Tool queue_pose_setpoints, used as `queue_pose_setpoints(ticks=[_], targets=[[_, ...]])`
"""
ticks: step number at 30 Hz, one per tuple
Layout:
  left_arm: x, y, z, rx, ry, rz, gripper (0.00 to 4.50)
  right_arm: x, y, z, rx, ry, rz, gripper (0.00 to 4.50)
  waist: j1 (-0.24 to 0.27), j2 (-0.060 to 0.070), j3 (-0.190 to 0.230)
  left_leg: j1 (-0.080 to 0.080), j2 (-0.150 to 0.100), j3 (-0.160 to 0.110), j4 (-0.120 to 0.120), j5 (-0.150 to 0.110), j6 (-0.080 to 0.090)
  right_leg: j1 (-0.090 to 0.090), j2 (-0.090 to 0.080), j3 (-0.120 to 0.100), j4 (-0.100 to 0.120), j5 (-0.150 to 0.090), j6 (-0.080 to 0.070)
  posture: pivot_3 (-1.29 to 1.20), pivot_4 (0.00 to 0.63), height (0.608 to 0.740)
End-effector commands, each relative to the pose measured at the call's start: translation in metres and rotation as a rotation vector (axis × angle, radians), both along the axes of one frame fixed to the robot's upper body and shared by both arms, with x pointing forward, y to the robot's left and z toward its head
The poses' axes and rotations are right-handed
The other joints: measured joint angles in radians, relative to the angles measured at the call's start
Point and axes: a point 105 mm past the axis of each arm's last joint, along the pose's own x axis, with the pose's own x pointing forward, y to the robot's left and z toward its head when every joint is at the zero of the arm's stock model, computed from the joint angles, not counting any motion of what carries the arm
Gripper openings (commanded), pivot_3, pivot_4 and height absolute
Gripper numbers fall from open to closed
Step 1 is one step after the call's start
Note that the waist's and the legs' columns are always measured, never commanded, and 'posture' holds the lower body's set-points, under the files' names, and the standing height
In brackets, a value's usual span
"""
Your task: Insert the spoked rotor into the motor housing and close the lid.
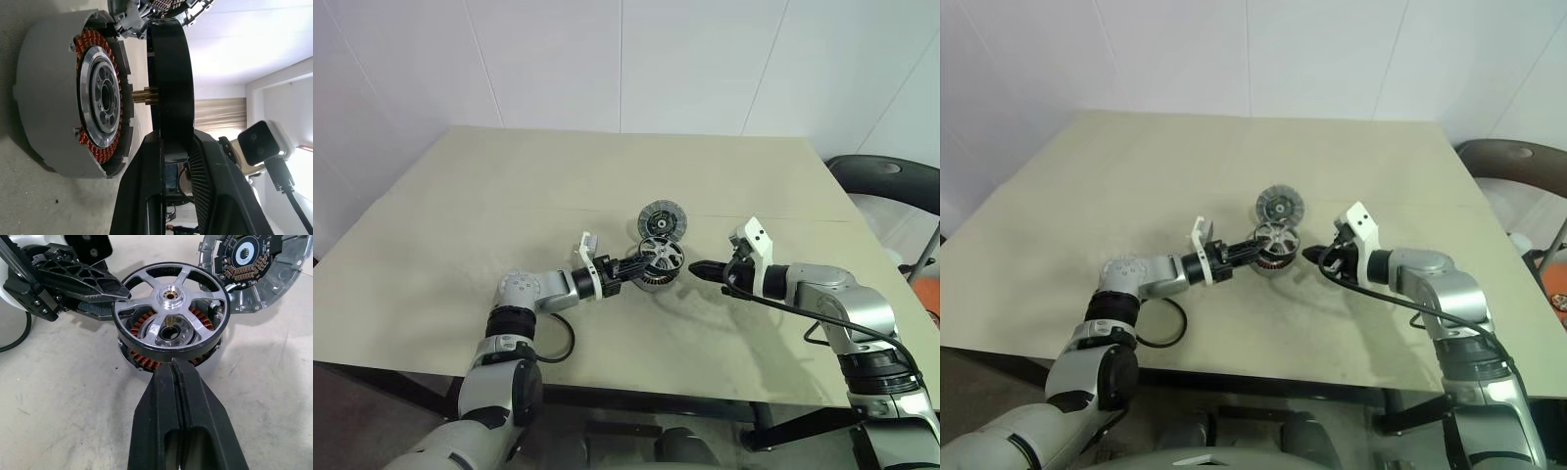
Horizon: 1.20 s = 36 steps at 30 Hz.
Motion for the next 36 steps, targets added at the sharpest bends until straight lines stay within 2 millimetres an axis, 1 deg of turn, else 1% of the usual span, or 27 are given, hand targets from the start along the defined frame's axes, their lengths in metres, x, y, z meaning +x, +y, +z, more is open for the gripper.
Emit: queue_pose_setpoints(ticks=[1,14,16,17,22,25,29,31,34,35,36], targets=[[0.004,0.003,0.004,0.009,-0.020,0.004,0.40,0.001,0.001,0.014,-0.004,-0.058,0.010,0.00,-0.001,0.000,0.000,0.000,0.000,0.000,0.000,0.000,0.000,0.000,0.000,0.000,0.000,0.000,0.000,0.00,0.000,0.740],[0.002,0.011,-0.006,0.061,0.002,0.009,0.40,0.005,0.000,0.012,-0.016,-0.064,0.002,0.00,-0.003,0.000,0.000,0.001,0.000,0.000,0.000,0.000,0.000,0.000,0.000,0.000,0.001,0.000,0.000,0.00,0.000,0.740],[0.001,0.011,-0.008,0.077,0.000,0.002,1.13,0.005,0.000,0.012,-0.018,-0.066,-0.001,0.00,-0.004,0.000,0.000,0.001,0.000,0.000,0.000,0.000,0.000,0.000,0.000,0.000,0.001,0.000,0.000,0.00,0.000,0.740],[0.001,0.011,-0.007,0.081,-0.002,-0.002,1.38,0.005,-0.001,0.012,-0.018,-0.065,-0.002,0.00,-0.004,0.000,0.000,0.001,0.000,0.000,0.000,0.000,0.000,0.000,0.000,0.000,0.001,0.000,0.000,0.00,0.000,0.740],[-0.001,0.013,0.003,0.109,-0.047,-0.042,2.95,0.005,-0.002,0.011,-0.021,-0.064,-0.006,0.00,-0.003,0.000,0.000,0.001,0.000,0.000,0.000,0.000,0.000,0.001,0.000,0.000,0.001,0.000,0.000,0.00,0.000,0.740],[0.002,0.019,0.010,0.160,-0.094,-0.048,2.95,0.006,-0.002,0.011,-0.023,-0.064,-0.008,0.00,-0.003,0.000,0.000,0.001,0.000,0.000,0.000,0.000,0.000,0.001,0.000,0.000,0.001,0.000,0.000,0.00,0.000,0.740],[0.004,0.030,0.024,0.260,-0.198,-0.072,2.95,0.006,-0.002,0.009,-0.027,-0.063,-0.011,0.00,-0.003,0.000,0.000,0.001,0.000,0.000,0.000,0.000,0.000,0.001,0.000,0.000,0.002,0.000,0.000,0.00,0.000,0.740],[0.004,0.038,0.033,0.302,-0.251,-0.078,2.95,0.007,-0.002,0.008,-0.029,-0.062,-0.011,0.00,-0.001,0.000,0.000,0.001,0.000,0.000,0.000,0.000,0.000,0.001,0.000,0.000,0.002,0.000,0.000,0.00,0.000,0.740],[0.004,0.048,0.035,0.400,-0.315,-0.080,2.95,0.007,-0.002,0.006,-0.033,-0.062,-0.011,0.00,-0.001,0.000,0.000,0.001,0.000,0.000,0.000,0.000,0.000,0.001,0.000,0.000,0.002,0.000,0.000,0.00,0.000,0.740],[0.006,0.052,0.035,0.446,-0.350,-0.071,2.95,0.007,-0.002,0.006,-0.032,-0.062,-0.010,0.00,0.000,0.000,0.000,0.001,0.000,0.000,0.000,0.000,0.000,0.001,0.000,0.000,0.002,0.000,0.000,0.00,0.000,0.740],[0.013,0.055,0.044,0.459,-0.419,-0.019,2.95,0.008,-0.001,0.006,-0.032,-0.063,-0.008,0.00,0.000,0.000,0.000,0.001,0.000,0.000,0.000,0.000,0.000,0.001,0.000,0.000,0.002,0.000,0.000,0.00,0.000,0.740]])
